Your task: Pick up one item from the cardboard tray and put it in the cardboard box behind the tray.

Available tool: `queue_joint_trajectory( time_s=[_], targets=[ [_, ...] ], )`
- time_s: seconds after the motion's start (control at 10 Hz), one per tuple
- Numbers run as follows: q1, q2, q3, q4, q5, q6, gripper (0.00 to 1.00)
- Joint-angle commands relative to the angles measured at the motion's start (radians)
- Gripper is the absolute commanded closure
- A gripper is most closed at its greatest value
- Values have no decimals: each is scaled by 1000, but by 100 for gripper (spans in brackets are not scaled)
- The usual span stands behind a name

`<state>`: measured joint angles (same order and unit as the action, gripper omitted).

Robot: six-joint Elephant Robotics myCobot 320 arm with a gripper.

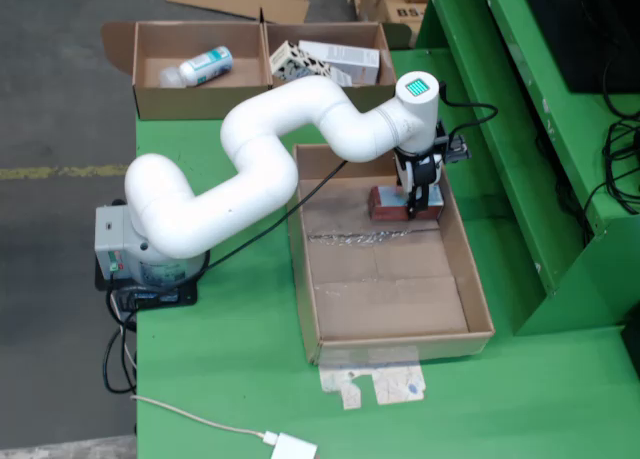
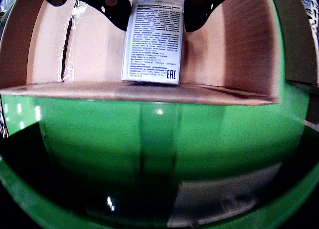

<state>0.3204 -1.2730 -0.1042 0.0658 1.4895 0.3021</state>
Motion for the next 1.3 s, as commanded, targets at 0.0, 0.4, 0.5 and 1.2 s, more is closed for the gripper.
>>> queue_joint_trajectory(
  time_s=[0.0,0.4,0.5,1.2],
  targets=[
    [9,773,-713,44,-2,-17,100],
    [54,746,-404,-197,-31,-25,100],
    [78,691,-185,-344,-46,-18,100],
    [201,690,104,-395,-177,-10,100]
  ],
)
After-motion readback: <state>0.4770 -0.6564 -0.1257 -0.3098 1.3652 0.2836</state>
